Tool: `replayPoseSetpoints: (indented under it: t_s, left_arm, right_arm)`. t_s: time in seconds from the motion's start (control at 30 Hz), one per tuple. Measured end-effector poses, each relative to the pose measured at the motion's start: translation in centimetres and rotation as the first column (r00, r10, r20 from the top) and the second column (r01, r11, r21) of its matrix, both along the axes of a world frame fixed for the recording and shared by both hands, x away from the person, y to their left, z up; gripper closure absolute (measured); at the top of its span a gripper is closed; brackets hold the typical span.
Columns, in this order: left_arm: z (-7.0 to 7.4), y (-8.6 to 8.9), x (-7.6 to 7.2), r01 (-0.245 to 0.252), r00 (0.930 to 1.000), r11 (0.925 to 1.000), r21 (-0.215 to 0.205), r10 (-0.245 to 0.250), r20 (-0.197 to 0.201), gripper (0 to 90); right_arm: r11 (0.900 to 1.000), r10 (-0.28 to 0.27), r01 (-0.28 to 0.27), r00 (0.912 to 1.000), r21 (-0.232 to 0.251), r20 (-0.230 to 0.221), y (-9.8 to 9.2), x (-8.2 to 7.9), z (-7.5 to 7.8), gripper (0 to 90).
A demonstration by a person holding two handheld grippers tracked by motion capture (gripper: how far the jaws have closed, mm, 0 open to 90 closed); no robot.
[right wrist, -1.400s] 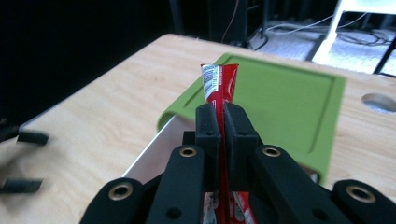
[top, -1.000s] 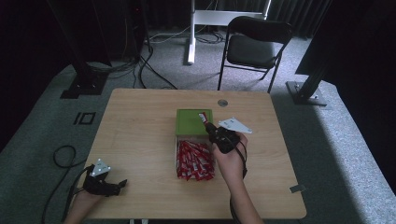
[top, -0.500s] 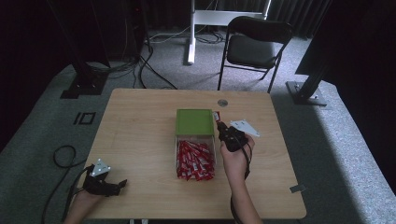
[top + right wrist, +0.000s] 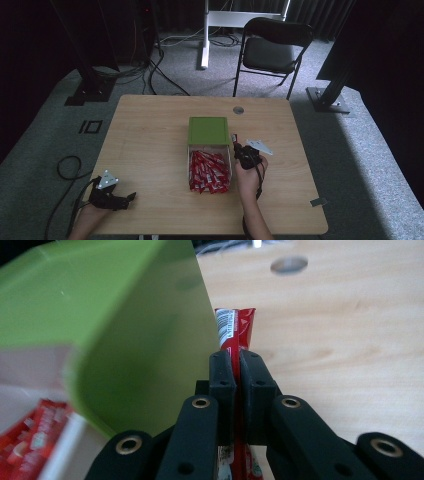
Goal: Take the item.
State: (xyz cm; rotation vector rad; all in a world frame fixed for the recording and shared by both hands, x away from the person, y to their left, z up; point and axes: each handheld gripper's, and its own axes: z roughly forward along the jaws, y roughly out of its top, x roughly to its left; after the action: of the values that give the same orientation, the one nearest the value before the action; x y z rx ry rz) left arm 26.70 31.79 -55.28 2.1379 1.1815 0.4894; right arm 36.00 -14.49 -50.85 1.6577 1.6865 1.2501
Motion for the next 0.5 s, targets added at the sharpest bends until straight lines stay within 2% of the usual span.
replayPoseSetpoints:
  t_s: [0.03, 0.1, 0.17, 0.2, 0.4, 0.5]
  left_arm:
    - [0.0, 0.0, 0.0, 0.000, 1.0000, 1.0000, -0.001, 0.000, 0.000, 1.4]
    - [0.0, 0.0, 0.0, 0.000, 1.0000, 1.0000, 0.000, 0.000, 0.000, 1.4]
    - [0.0, 0.0, 0.0, 0.001, 1.0000, 1.0000, 0.002, -0.001, 0.001, 1.4]
    - [0.0, 0.0, 0.0, 0.001, 1.0000, 1.0000, 0.002, -0.001, 0.001, 1.4]
    - [0.0, 0.0, 0.0, 0.000, 1.0000, 1.0000, 0.001, 0.000, 0.000, 1.4]
    - [0.0, 0.0, 0.0, 0.000, 1.0000, 1.0000, 0.001, 0.000, -0.001, 1.4]
  right_arm:
    - [1.000, -0.001, 0.001, 0.9999, 0.015, -0.011, 0.0, 0.1, -0.4, 85.5]
    - [1.000, -0.014, 0.014, 0.9996, -0.001, -0.023, 0.0, 0.2, -1.1, 85.5]
    - [1.000, -0.022, 0.023, 0.9989, 0.015, -0.040, 0.1, 0.3, -1.7, 85.5]
    - [1.000, -0.025, 0.025, 0.9986, -0.004, -0.046, 0.1, 0.4, -2.0, 85.5]
    - [0.999, -0.035, 0.034, 0.9963, -0.003, -0.078, 0.3, 0.9, -3.0, 85.5]
    - [0.999, -0.034, 0.035, 0.9928, 0.006, -0.115, 0.4, 1.5, -3.9, 85.2]
